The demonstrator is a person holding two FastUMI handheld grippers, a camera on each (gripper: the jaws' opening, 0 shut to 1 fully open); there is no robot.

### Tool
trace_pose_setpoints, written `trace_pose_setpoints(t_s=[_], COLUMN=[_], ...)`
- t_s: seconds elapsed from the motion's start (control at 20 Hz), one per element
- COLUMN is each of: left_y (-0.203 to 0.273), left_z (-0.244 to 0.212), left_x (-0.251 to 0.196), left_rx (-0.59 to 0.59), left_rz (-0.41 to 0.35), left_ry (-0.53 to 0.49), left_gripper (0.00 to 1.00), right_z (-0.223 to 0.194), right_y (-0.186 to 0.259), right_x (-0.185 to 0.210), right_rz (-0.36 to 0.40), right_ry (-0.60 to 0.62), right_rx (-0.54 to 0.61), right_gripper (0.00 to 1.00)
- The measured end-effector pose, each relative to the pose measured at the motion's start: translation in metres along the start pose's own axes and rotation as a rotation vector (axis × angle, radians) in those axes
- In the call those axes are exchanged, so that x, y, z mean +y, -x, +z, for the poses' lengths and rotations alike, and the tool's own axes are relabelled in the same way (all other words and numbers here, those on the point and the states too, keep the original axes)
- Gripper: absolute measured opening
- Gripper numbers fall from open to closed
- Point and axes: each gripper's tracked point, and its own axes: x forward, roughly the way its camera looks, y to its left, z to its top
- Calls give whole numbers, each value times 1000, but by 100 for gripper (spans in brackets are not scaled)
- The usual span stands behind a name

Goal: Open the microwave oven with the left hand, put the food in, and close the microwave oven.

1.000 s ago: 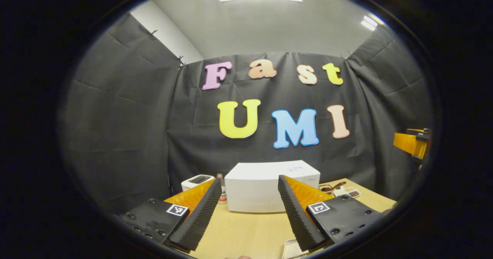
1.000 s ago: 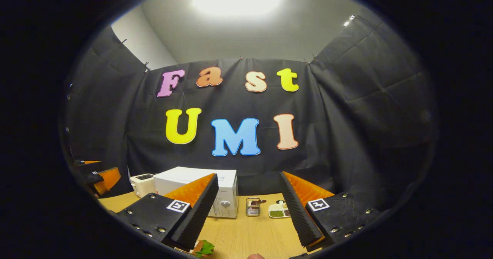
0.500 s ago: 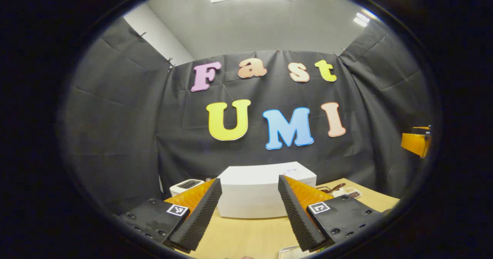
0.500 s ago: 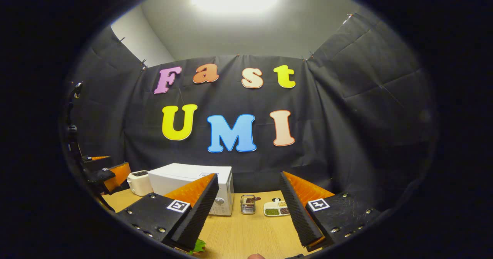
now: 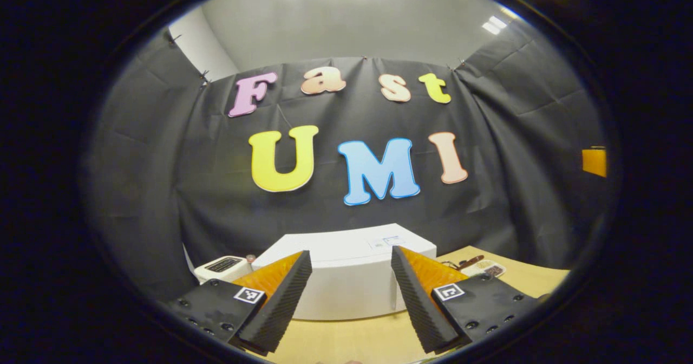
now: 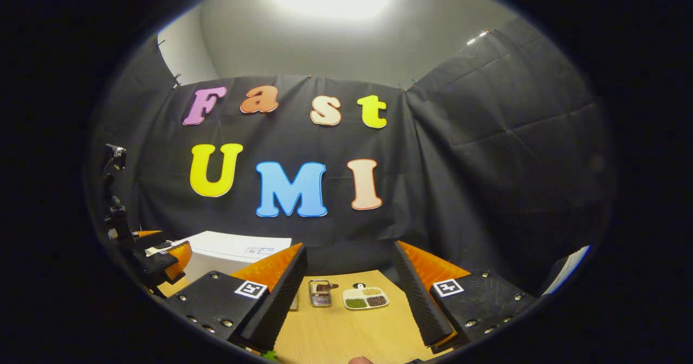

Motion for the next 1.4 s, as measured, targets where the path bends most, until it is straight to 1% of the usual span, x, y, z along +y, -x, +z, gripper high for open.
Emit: trace_pose_setpoints(t_s=[0.05, 0.1, 0.2, 0.3, 0.35, 0.4, 0.45, 0.55, 0.6, 0.65, 0.8, 0.85, 0.9, 1.05, 1.1, 1.15, 1.2, 1.25, 1.3, 1.35, 1.4], left_y=[-11, -21, -40, -57, -65, -74, -83, -98, -105, -111, -124, -128, -133, -140, -143, -146, -148, -150, -152, -153, -155], left_z=[-8, -13, -27, -43, -50, -58, -70, -95, -107, -119, -149, -158, -164, -179, -179, -179, -178, -180, -181, -182, -181], left_x=[-6, -11, -23, -34, -40, -46, -52, -64, -69, -73, -86, -90, -93, -101, -101, -102, -102, -103, -105, -105, -106], left_rx=[8, 15, 26, 40, 42, 53, 69, 110, 134, 155, 220, 237, 251, 279, 276, 271, 266, 264, 268, 269, 266], left_rz=[-19, -39, -74, -105, -118, -130, -142, -167, -174, -183, -219, -224, -225, -238, -228, -233, -225, -222, -227, -220, -221], left_ry=[1, 8, 19, 25, 22, 17, 16, 23, 21, 17, 19, 22, 22, 15, 8, 5, -1, -5, -3, -6, -4], left_gripper=[100, 98, 98, 93, 100, 93, 100, 100, 93, 97, 96, 100, 92, 93, 92, 82, 76, 71, 66, 63, 48], right_z=[-3, -5, -9, -11, -13, -15, -19, -22, -21, -20, -18, -19, -19, -18, -17, -16, -15, -16, -15, -13, -11], right_y=[0, 1, 3, 5, 8, 9, 11, 14, 17, 19, 25, 27, 30, 36, 39, 42, 44, 45, 47, 50, 51], right_x=[-3, -6, -14, -19, -21, -23, -24, -27, -27, -28, -34, -37, -41, -47, -47, -48, -48, -50, -51, -52, -52], right_rz=[-25, -51, -104, -150, -172, -190, -206, -235, -249, -263, -305, -319, -336, -375, -386, -394, -400, -406, -411, -417, -422], right_ry=[7, 16, 36, 46, 53, 66, 85, 122, 135, 147, 174, 184, 193, 207, 214, 224, 234, 242, 246, 248, 249], right_rx=[6, 16, 34, 48, 56, 62, 72, 89, 93, 94, 105, 113, 118, 131, 131, 129, 130, 133, 135, 136, 136], right_gripper=[95, 95, 95, 95, 95, 95, 95, 95, 96, 95, 95, 95, 95, 95, 95, 95, 96, 92, 96, 95, 95])
